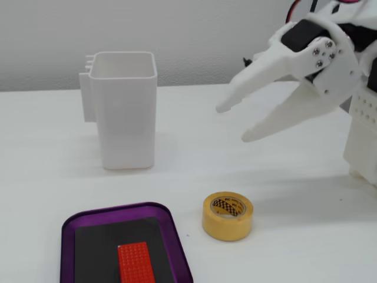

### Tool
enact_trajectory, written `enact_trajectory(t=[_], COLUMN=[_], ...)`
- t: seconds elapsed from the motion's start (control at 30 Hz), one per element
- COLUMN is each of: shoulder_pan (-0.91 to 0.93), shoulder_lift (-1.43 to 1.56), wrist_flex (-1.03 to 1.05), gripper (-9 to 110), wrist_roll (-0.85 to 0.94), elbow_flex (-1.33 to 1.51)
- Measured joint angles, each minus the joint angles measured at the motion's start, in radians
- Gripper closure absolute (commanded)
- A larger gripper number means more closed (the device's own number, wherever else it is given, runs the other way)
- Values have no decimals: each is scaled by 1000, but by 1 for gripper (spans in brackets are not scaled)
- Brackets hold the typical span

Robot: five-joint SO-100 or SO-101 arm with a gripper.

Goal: Remove the yellow tape from the box.

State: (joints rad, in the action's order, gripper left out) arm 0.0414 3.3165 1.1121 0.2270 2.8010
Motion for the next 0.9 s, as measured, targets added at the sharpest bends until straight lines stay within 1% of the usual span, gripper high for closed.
enact_trajectory(t=[0.1, 0.17, 0.33, 0.47, 0.53, 0.63, 0.9], shoulder_pan=[0, 5, 5, 3, 3, 3, 3], shoulder_lift=[38, 38, 38, 38, 38, 38, 38], wrist_flex=[3, -3, 5, 14, 21, 23, 23], gripper=[85, 85, 86, 86, 90, 102, 102], wrist_roll=[-5, -17, -186, -230, -233, -233, -233], elbow_flex=[141, 187, 245, 252, 252, 252, 252])
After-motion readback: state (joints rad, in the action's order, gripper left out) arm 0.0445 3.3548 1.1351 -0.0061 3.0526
